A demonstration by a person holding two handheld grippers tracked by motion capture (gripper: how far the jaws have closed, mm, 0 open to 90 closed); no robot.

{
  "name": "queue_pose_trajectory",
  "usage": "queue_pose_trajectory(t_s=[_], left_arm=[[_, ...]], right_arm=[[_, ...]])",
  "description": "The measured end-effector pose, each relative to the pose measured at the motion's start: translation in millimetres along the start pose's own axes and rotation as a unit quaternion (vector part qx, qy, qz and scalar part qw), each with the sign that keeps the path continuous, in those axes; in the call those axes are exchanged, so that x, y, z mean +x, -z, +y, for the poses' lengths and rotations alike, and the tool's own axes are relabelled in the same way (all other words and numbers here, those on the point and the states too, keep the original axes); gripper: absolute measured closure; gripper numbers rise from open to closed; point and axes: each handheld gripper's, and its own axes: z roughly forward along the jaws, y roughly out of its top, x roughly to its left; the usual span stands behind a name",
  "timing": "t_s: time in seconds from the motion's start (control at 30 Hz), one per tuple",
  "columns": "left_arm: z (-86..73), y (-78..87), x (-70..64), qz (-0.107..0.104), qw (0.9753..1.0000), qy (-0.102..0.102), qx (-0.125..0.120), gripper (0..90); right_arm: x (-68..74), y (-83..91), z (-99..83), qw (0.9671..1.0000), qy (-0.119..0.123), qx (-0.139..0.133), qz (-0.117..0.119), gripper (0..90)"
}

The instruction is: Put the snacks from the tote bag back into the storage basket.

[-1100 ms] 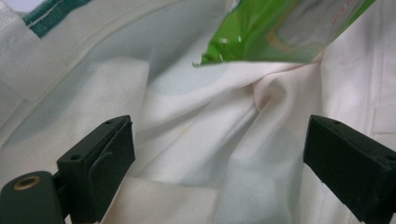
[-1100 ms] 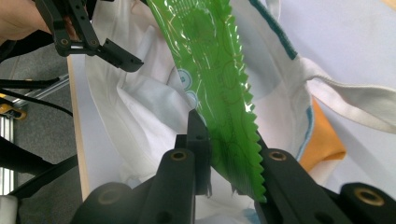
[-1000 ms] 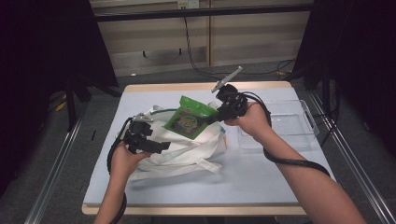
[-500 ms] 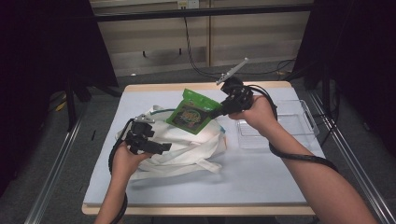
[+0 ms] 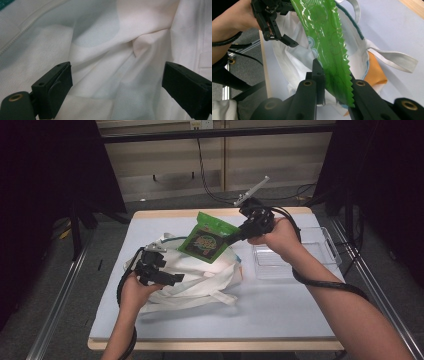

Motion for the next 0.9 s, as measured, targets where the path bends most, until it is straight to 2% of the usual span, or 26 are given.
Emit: queue_pose_trajectory(t_s=[0.3,0.4,0.47,0.9], left_arm=[[0.4,0.0,0.5,0.000,0.9999,-0.012,0.008,9.9],[0.0,-1.1,-0.1,-0.001,0.9999,-0.010,0.005,9.9],[0.1,-1.2,-0.7,-0.001,1.0000,-0.005,0.001,10.0],[1.3,-0.7,-2.1,0.002,0.9999,-0.012,0.000,10.1]], right_arm=[[-1.4,14.9,2.1,1.0000,-0.004,-0.003,0.005,81.2],[-1.6,19.4,2.4,1.0000,-0.001,-0.001,0.005,81.2],[-1.8,22.9,2.2,0.9999,-0.008,0.001,0.006,81.2],[-7.1,40.8,-3.9,1.0000,-0.008,-0.003,-0.003,81.1]])
